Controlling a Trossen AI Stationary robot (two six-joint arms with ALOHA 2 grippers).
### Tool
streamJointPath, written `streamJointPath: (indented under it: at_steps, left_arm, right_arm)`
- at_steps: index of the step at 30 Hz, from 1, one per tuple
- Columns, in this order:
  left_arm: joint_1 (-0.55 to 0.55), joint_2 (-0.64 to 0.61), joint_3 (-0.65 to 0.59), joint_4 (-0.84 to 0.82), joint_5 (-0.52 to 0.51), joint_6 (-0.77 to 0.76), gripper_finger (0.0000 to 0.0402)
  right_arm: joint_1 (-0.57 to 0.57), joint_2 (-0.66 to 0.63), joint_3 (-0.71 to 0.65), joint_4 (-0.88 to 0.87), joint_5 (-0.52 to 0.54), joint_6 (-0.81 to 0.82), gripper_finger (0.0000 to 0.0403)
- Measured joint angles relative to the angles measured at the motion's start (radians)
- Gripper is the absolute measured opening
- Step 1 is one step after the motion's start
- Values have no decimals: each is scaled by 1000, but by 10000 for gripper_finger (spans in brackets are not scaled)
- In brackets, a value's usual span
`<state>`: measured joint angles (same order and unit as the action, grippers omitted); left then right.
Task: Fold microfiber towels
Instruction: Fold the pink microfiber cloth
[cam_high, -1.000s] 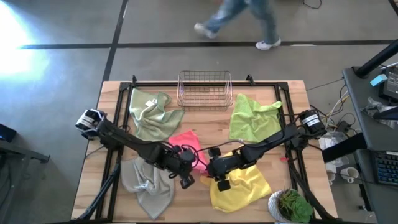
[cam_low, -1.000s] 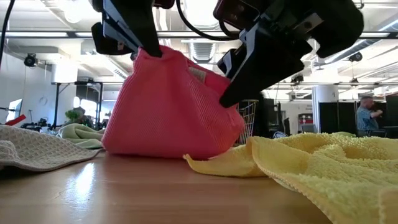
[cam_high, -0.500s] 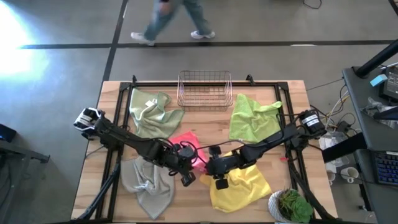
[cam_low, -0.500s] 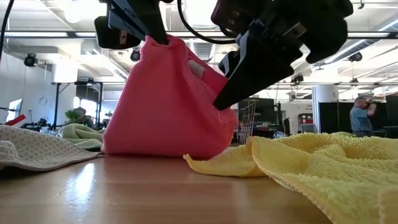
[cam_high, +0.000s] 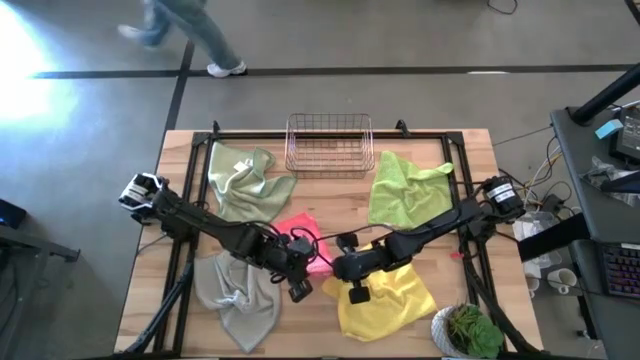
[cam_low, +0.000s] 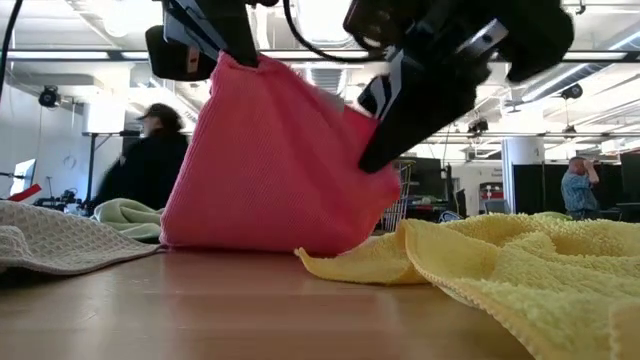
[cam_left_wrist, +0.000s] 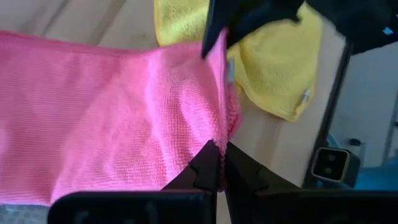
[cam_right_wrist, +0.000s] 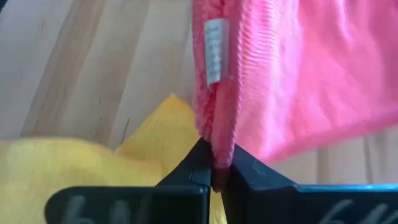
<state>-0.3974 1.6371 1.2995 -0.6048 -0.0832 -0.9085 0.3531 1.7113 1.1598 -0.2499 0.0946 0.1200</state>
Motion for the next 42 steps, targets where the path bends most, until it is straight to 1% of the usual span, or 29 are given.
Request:
streamJointPath:
  at_steps: [4, 6, 10, 15, 18, 20, 24, 26, 30, 34, 42]
  left_arm:
    - [-2, 0, 1, 57, 42, 1, 0]
    - [-3, 0, 2, 73, 69, 3, 0]
    - [-17, 1, 2, 64, 74, -4, 0]
    - [-51, 1, 2, 66, 85, -88, 0]
    - [-75, 1, 2, 69, 85, -151, 0]
    - [-81, 1, 2, 62, 80, -166, 0]
    - [-77, 1, 3, -31, 8, -168, 0]
    - [-63, 1, 2, -83, -17, -168, 0]
    - [-30, 2, -20, -134, -43, -159, 0]
    - [10, 3, -69, -137, -59, -156, 0]
    - [82, 4, -121, -132, -88, -128, 0]
  right_arm:
    - [1, -6, 82, -154, -50, 3, 9]
    - [3, -7, 123, -228, -51, 3, 9]
    - [5, -7, 201, -357, -52, 24, 9]
    - [26, -7, 307, -457, -104, 104, 9]
    - [40, -8, 343, -485, -101, 135, 9]
    - [38, -8, 344, -493, -92, 152, 9]
    - [5, 9, 318, -477, -68, 153, 9]
    - [-17, 27, 297, -445, -51, 149, 9]
    - [-60, 68, 284, -420, 40, 126, 8]
    - [-102, 107, 285, -417, 57, 116, 8]
    - [-160, 172, 285, -410, 105, 104, 8]
